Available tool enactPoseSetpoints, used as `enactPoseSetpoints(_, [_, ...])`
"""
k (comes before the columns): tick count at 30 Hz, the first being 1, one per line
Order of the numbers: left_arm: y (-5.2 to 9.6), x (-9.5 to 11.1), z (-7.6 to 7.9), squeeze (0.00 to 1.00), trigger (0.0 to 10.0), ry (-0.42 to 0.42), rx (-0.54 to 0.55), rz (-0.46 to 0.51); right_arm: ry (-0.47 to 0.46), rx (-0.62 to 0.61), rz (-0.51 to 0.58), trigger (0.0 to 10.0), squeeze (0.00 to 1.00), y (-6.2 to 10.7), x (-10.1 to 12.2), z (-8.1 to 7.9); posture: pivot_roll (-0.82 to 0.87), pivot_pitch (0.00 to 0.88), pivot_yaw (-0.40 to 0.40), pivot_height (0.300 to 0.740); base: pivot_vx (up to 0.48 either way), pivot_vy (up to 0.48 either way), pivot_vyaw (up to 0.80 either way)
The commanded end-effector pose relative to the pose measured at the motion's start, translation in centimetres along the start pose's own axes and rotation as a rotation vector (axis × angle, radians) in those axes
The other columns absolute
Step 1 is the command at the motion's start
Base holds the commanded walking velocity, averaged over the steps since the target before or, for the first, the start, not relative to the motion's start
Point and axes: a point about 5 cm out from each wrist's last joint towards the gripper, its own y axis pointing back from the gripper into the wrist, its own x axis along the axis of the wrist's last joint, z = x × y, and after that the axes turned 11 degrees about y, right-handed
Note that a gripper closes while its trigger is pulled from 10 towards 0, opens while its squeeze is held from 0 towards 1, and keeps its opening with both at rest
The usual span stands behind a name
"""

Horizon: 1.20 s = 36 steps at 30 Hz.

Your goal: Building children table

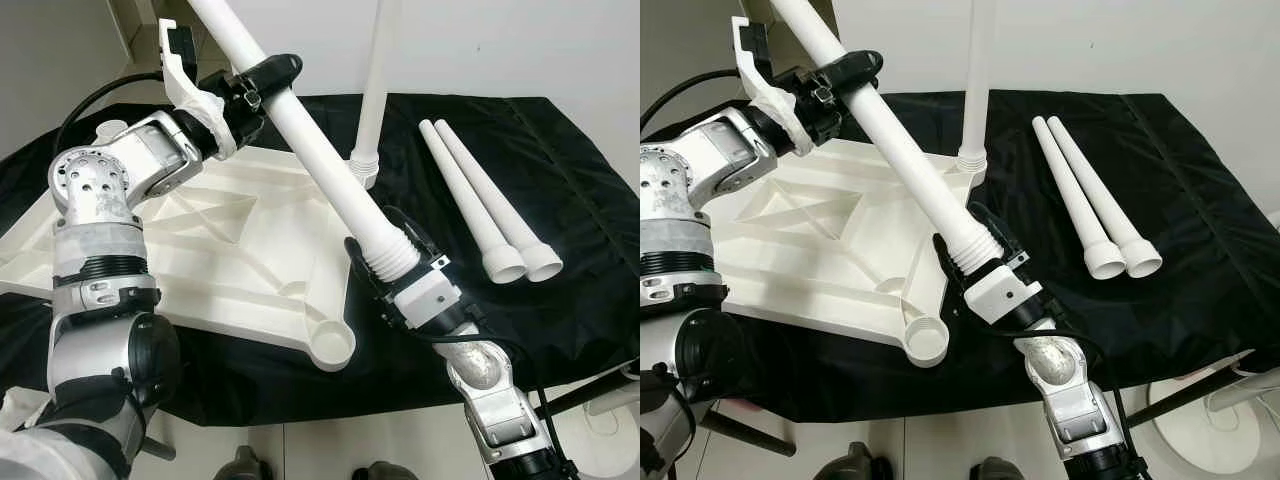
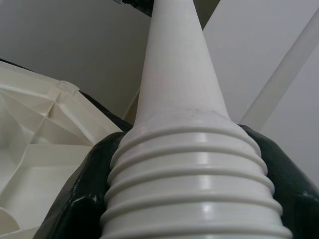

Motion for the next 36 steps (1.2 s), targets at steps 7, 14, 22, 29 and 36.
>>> enactPoseSetpoints(7, [0.0,1.3,0.7,0.0,9.5,0.077,-0.05,0.037,0.017,-0.006,-0.01,10.0,0.8,0.4,-0.4,-0.2,-0.1,0.037,0.076,0.74,0.0,0.0,0.0])
enactPoseSetpoints(14, [0.2,1.6,-0.1,0.0,10.0,0.1,-0.003,0.064,-0.003,-0.021,-0.025,10.0,1.0,1.0,-0.6,-0.3,-0.1,0.042,0.067,0.74,0.0,0.0,0.0])
enactPoseSetpoints(22, [0.4,2.1,-0.2,0.0,10.0,0.012,0.036,0.086,-0.102,-0.076,-0.123,10.0,0.89,1.9,-1.5,-0.1,-0.1,0.043,0.063,0.74,0.0,0.0,0.0])
enactPoseSetpoints(29, [0.8,3.2,-0.7,0.0,10.0,-0.173,0.127,0.175,-0.256,-0.046,-0.245,10.0,0.0,3.7,-3.0,-0.2,-0.1,0.044,0.058,0.74,0.0,0.0,0.0])
enactPoseSetpoints(36, [0.6,3.9,-0.6,0.0,10.0,-0.297,0.193,0.276,-0.273,-0.031,-0.356,10.0,0.0,3.6,-4.2,0.6,-0.12,0.046,0.052,0.74,0.0,0.0,0.0])
